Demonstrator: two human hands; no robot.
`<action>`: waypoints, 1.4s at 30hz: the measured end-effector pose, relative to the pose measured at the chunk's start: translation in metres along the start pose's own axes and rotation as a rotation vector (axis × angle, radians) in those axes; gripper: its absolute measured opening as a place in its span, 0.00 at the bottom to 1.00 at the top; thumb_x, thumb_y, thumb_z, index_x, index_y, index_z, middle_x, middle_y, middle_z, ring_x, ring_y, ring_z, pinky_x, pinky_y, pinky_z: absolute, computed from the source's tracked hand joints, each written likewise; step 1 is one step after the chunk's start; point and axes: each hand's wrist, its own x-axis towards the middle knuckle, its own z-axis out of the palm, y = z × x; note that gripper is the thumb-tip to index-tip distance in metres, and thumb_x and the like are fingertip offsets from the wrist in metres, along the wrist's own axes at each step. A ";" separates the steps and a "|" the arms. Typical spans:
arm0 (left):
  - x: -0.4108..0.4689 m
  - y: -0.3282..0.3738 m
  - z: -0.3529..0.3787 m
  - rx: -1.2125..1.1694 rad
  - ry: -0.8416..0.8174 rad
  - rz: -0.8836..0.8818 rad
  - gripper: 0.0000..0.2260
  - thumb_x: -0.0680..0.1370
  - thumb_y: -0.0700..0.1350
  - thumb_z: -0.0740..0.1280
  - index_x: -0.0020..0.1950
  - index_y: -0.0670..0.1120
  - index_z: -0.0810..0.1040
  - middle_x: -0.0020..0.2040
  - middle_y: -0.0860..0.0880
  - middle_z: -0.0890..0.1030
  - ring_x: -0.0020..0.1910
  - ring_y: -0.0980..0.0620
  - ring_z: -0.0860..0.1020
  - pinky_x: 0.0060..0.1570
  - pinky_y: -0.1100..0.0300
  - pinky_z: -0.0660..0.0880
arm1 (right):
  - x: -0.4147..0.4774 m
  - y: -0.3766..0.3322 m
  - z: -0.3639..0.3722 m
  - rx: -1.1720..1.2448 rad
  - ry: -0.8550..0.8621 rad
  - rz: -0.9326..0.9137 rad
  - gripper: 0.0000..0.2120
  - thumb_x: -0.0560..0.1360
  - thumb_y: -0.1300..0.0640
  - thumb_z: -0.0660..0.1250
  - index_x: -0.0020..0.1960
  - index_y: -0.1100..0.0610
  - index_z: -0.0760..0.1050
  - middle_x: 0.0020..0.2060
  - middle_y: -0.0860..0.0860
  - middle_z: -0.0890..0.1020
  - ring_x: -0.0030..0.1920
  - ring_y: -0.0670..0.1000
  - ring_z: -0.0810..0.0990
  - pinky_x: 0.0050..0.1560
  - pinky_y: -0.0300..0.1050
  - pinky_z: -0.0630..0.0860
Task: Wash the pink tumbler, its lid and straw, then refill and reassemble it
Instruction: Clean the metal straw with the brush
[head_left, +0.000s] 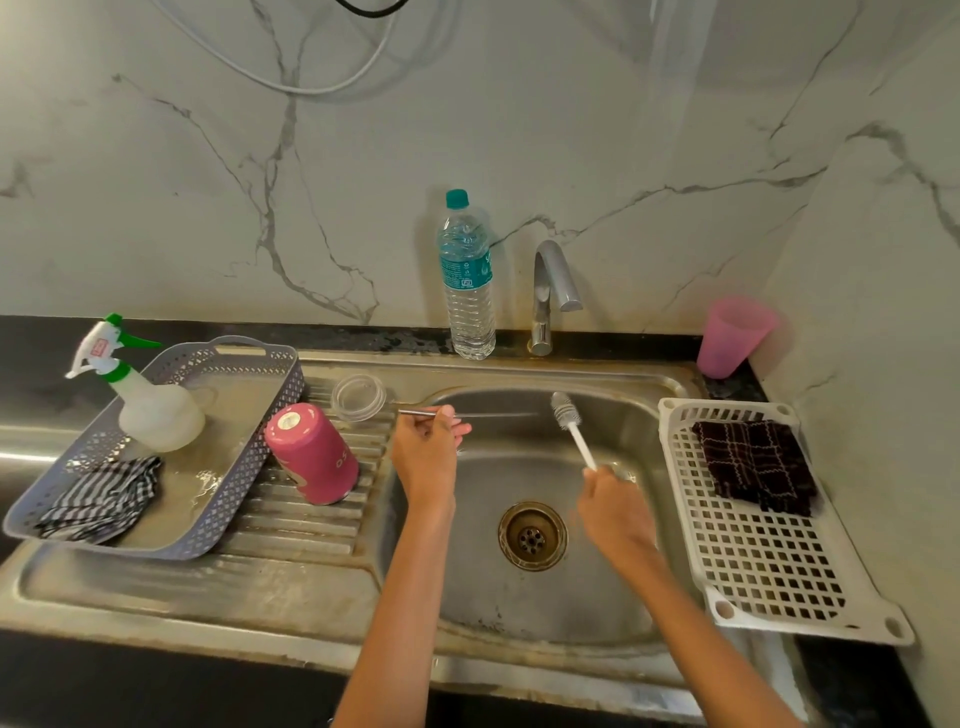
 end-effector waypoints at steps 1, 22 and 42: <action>0.001 -0.001 -0.001 -0.001 0.014 -0.002 0.05 0.80 0.38 0.66 0.47 0.47 0.74 0.45 0.45 0.82 0.40 0.52 0.83 0.46 0.61 0.80 | 0.000 -0.003 0.001 0.014 0.014 -0.006 0.18 0.83 0.53 0.50 0.58 0.61 0.74 0.35 0.50 0.77 0.37 0.52 0.76 0.37 0.45 0.73; 0.032 -0.008 0.019 0.225 -0.408 -0.009 0.09 0.85 0.43 0.56 0.53 0.45 0.76 0.36 0.50 0.70 0.34 0.55 0.69 0.30 0.68 0.73 | -0.010 -0.007 0.002 0.131 -0.030 -0.118 0.14 0.83 0.50 0.50 0.45 0.54 0.69 0.30 0.49 0.75 0.33 0.52 0.76 0.35 0.47 0.71; 0.029 -0.028 0.016 0.546 -0.290 0.144 0.06 0.77 0.38 0.69 0.49 0.45 0.85 0.41 0.51 0.85 0.38 0.56 0.82 0.48 0.56 0.80 | 0.011 -0.004 -0.014 -0.114 0.012 -0.090 0.17 0.83 0.51 0.49 0.57 0.58 0.73 0.43 0.55 0.82 0.45 0.57 0.81 0.42 0.50 0.75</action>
